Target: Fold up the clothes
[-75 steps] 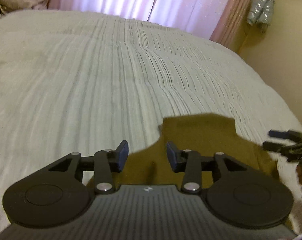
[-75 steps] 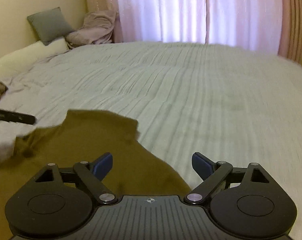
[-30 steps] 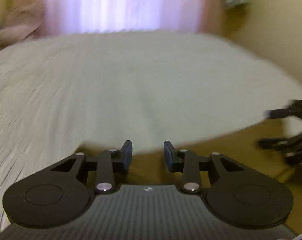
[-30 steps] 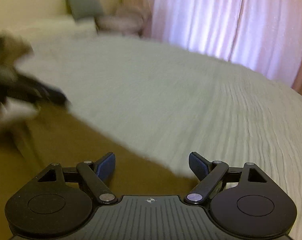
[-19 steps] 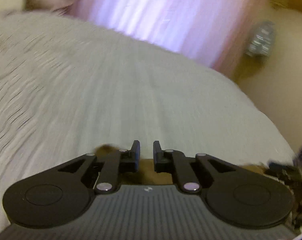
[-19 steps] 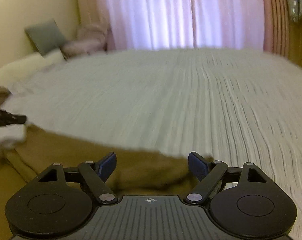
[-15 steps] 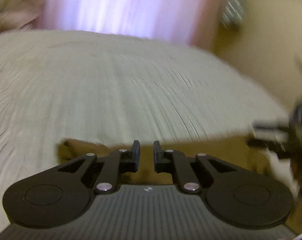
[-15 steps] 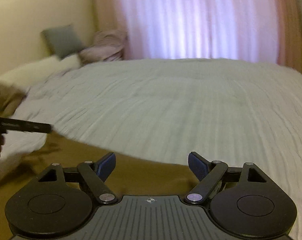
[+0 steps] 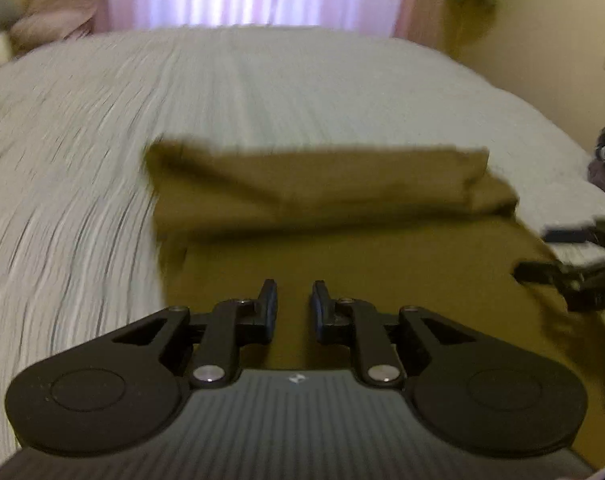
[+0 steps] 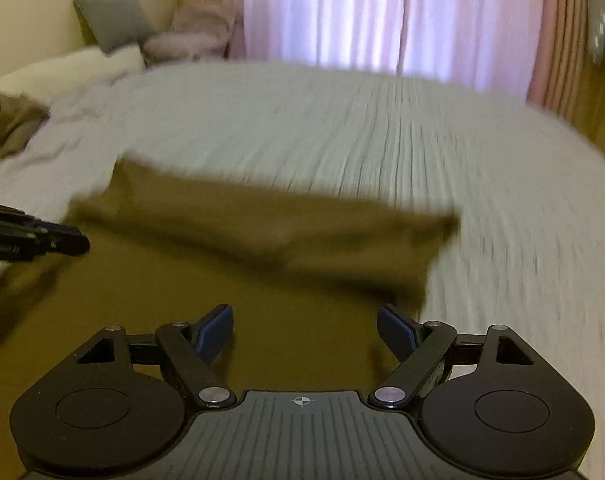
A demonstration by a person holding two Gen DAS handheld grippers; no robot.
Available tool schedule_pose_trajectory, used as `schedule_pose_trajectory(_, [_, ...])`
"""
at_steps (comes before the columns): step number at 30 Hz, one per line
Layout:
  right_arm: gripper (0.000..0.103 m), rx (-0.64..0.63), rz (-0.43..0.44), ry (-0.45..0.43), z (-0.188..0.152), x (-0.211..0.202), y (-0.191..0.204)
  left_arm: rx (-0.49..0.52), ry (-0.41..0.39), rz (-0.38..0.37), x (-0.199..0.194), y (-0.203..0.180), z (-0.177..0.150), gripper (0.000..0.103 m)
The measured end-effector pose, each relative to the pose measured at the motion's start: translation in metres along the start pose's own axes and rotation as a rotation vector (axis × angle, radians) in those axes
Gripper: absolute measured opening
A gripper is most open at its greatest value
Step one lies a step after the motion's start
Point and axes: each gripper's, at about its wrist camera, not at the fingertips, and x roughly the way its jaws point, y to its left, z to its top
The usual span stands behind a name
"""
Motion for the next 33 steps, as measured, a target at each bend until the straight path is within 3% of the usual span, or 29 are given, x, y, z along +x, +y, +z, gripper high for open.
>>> schedule_pose_trajectory(4, [0.083,0.072,-0.027,0.03,-0.037,-0.041,0.007,-0.087,0.004,0.019,-0.053,0.005,-0.049,0.014])
schedule_pose_trajectory(7, [0.083,0.11,-0.037,0.07,-0.072,-0.083,0.005,-0.096,0.044,0.045,-0.092,0.001,-0.08,0.014])
schedule_pose_trajectory(15, [0.083,0.143,-0.082,0.119,-0.122,-0.169,0.029,-0.13,0.141,0.106,-0.168,-0.024,-0.134,0.014])
schedule_pose_trajectory(19, [0.083,0.155,-0.111,0.143,-0.144,-0.203,0.047,-0.133,0.175,0.159,-0.195,-0.039,-0.146,0.02])
schedule_pose_trajectory(25, [0.083,0.166,-0.097,0.045,-0.143,-0.258,0.071,-0.124,0.105,0.19,-0.239,-0.058,-0.139,0.031])
schedule_pose_trajectory(27, [0.083,0.165,-0.097,0.037,-0.142,-0.264,0.077,-0.124,0.085,0.203,-0.253,-0.064,-0.137,0.037])
schedule_pose_trajectory(33, [0.083,0.162,-0.096,0.011,-0.139,-0.281,0.095,-0.113,0.033,0.207,-0.285,-0.079,-0.141,0.041])
